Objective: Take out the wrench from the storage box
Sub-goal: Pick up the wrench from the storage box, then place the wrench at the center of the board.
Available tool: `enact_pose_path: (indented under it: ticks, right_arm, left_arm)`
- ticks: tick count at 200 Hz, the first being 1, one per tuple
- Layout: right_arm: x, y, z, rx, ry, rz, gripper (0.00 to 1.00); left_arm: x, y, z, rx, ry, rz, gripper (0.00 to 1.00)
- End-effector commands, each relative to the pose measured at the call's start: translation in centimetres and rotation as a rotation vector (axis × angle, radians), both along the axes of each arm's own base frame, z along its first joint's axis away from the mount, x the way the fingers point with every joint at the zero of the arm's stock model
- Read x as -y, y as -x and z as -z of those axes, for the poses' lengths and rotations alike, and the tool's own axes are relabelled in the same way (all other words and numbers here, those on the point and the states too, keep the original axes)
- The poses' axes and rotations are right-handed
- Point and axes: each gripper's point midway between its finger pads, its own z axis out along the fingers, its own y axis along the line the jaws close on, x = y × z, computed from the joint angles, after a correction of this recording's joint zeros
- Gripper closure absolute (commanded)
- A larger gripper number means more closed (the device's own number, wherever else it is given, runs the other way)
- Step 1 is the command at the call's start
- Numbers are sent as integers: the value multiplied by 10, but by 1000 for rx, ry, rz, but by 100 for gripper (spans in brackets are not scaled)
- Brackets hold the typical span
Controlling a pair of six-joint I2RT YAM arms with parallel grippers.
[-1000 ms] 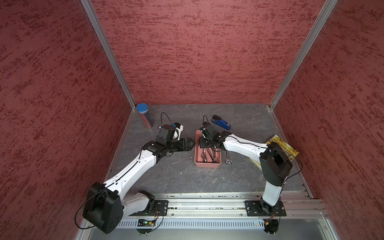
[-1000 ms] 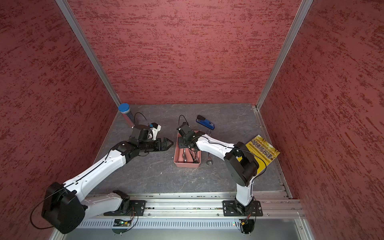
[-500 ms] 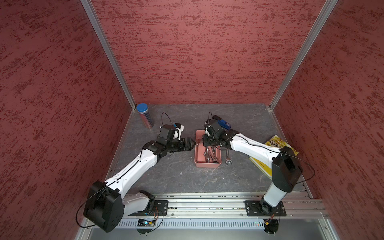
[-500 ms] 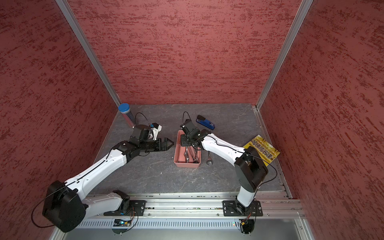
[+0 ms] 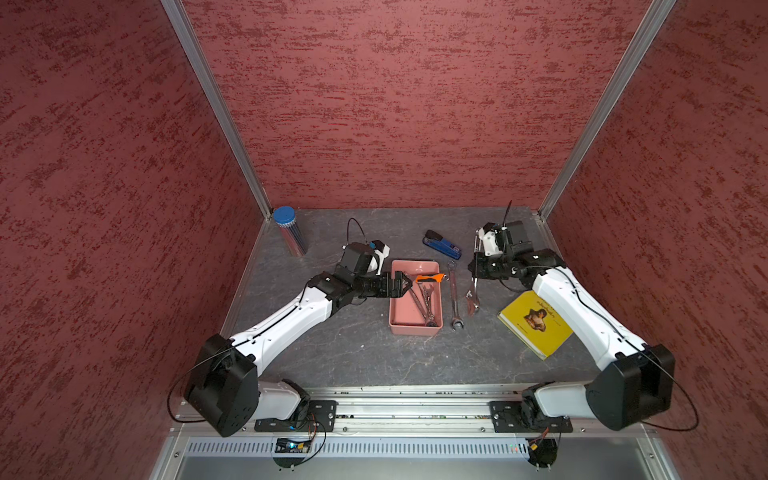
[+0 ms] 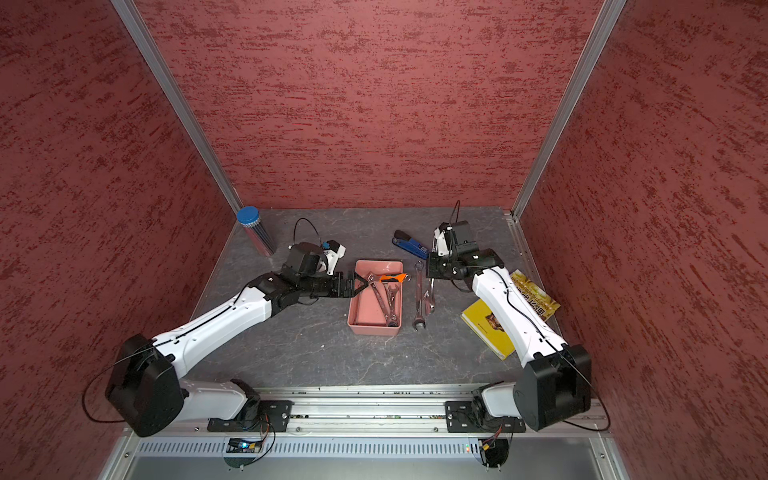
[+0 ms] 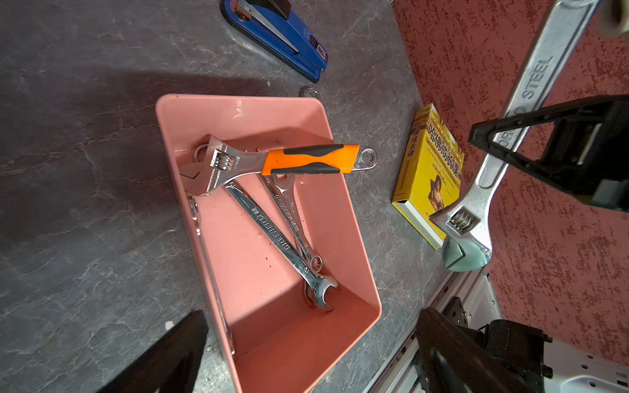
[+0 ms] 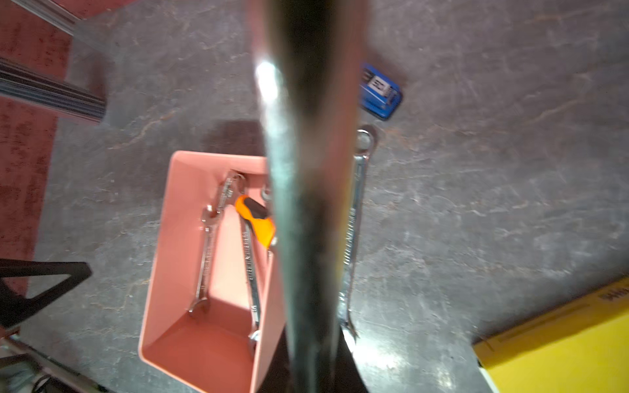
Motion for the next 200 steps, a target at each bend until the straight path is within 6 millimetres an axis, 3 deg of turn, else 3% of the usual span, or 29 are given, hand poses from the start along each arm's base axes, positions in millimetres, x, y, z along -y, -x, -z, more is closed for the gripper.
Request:
enact_pose_path:
  ticks: [1,69,111,177,200]
  right_arm:
    - [6,1,12,-18,-25,-65,100]
    - [25,-34,85,-103,32,-46,100]
    - [22,-44,119,-174,25,-49,100]
    - [19,-45,153,-271,-52,-26,100]
    - [19,-45,162,-303,-88,-19,95]
  left_arm:
    - [7,-8,-13,37,16,-1,0]
    - [1,-4,-6,23,-12,-10,0]
    - [-2,-2,1,11,-21,-19,0]
    - [-10,3,8,-2,-40,-27,0]
    - [-13,4,9,-7,-44,-33,0]
